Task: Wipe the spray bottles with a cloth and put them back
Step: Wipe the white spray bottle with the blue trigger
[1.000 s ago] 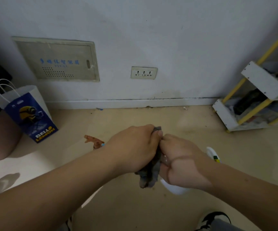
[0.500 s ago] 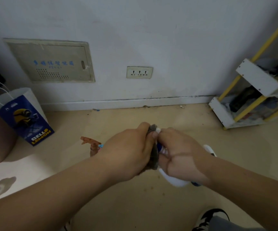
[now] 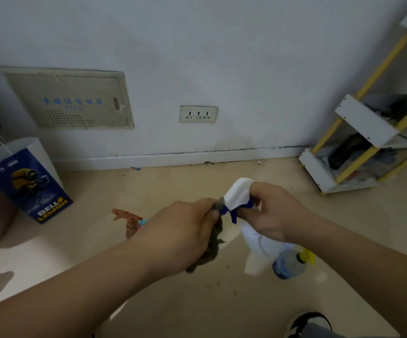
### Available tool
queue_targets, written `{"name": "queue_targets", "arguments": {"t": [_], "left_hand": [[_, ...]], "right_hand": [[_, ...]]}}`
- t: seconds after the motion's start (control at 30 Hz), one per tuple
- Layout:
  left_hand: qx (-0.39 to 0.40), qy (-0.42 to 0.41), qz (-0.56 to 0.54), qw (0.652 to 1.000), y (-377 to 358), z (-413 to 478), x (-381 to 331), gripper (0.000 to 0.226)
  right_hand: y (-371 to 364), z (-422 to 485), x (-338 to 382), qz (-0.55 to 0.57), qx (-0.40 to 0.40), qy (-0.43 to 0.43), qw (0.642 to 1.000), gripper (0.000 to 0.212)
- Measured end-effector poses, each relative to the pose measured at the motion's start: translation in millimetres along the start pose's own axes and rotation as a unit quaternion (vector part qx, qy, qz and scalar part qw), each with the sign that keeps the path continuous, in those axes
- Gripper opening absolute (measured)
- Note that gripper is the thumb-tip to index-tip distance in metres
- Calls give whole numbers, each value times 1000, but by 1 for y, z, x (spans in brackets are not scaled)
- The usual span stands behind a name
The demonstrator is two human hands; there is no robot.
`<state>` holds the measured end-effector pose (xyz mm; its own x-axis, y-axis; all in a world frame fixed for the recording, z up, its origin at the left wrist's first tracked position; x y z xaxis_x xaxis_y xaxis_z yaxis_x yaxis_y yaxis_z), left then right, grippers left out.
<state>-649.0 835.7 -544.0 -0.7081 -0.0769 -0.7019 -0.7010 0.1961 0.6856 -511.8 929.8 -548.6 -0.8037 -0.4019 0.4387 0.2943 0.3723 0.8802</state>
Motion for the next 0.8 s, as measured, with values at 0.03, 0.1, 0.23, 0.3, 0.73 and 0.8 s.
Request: {"name": "queue_targets", "arguments": {"t": [0.03,0.1,0.23,0.3,0.73,0.8], "left_hand": [[-3,13,2,1000,4,-1,4,27],[-47,29,6,998,20,0,12,32],[-128,25,-127,983,49,1,18,36],[-161,1,-148,976,58,-4,13,34],[-110,-141,-66,982,27,-5,-36,39],[-68,-143,-29,987,11,1,-37,39]], "right_hand": [[1,-1,-4,9,-2,-2,1000,19],[5,-2,-9,38,-16,-3,999,19],[3,-6,-2,81,-19,34,996,26],[1,-7,5,75,-17,52,996,29],[-20,-12,46,126,49,76,988,18],[-20,-13,50,89,53,78,992,30]]}}
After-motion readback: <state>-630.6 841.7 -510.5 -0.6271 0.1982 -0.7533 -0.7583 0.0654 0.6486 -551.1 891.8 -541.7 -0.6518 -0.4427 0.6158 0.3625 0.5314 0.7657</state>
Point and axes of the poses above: each hand's wrist, its own z-axis towards the middle knuckle, its own y-axis out of the back of the hand, x = y × z, the point moved 10 cm from there along z, towards the middle knuckle, and after that the axes turned 2 degrees about -z, right-handed, at the moved point
